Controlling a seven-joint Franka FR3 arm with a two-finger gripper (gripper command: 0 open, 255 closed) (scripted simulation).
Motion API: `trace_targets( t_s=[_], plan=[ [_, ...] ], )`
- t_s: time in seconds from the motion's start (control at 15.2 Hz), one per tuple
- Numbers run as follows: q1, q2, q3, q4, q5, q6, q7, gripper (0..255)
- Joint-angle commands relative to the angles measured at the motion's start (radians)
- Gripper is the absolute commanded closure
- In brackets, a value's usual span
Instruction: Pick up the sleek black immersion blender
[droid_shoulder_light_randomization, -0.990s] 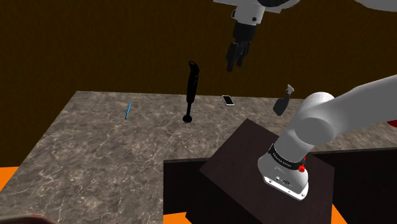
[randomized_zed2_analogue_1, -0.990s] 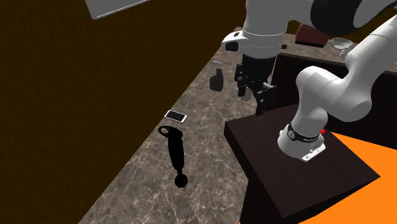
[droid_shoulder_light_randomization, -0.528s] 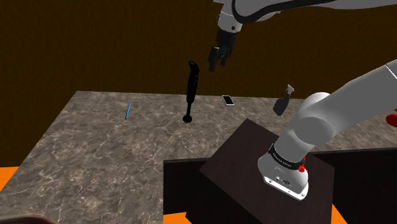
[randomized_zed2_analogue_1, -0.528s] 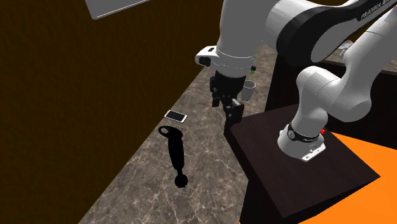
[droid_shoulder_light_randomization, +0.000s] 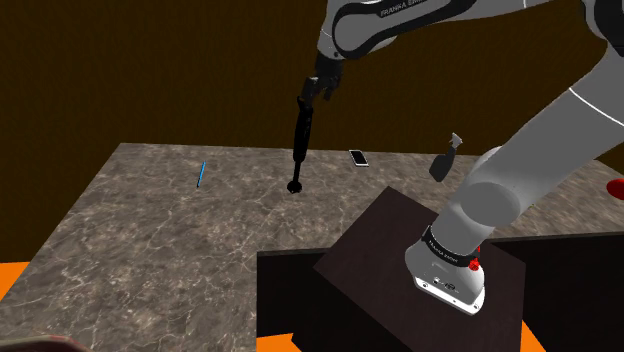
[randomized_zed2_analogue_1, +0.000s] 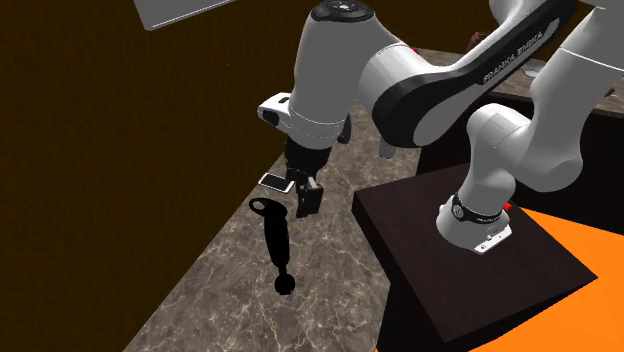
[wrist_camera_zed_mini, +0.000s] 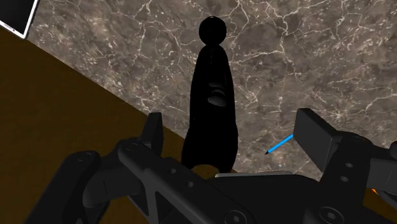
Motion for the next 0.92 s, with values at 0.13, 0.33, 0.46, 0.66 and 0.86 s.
trace_targets(
  t_s=[0.13, 0.33, 0.46, 0.66, 0.86],
  plan=[
    [-0.017, 0.112, 0.003, 0.079, -0.052, 0.089, 0.042, 0],
    [-0.019, 0.129, 0.003, 0.056, -0.059, 0.13, 0.05, 0],
    [-0.02, 0.142, 0.003, 0.041, -0.064, 0.156, 0.055, 0],
    [-0.021, 0.159, 0.003, 0.024, -0.071, 0.191, 0.063, 0],
    [-0.021, 0.159, 0.003, 0.024, -0.071, 0.191, 0.063, 255]
  ],
)
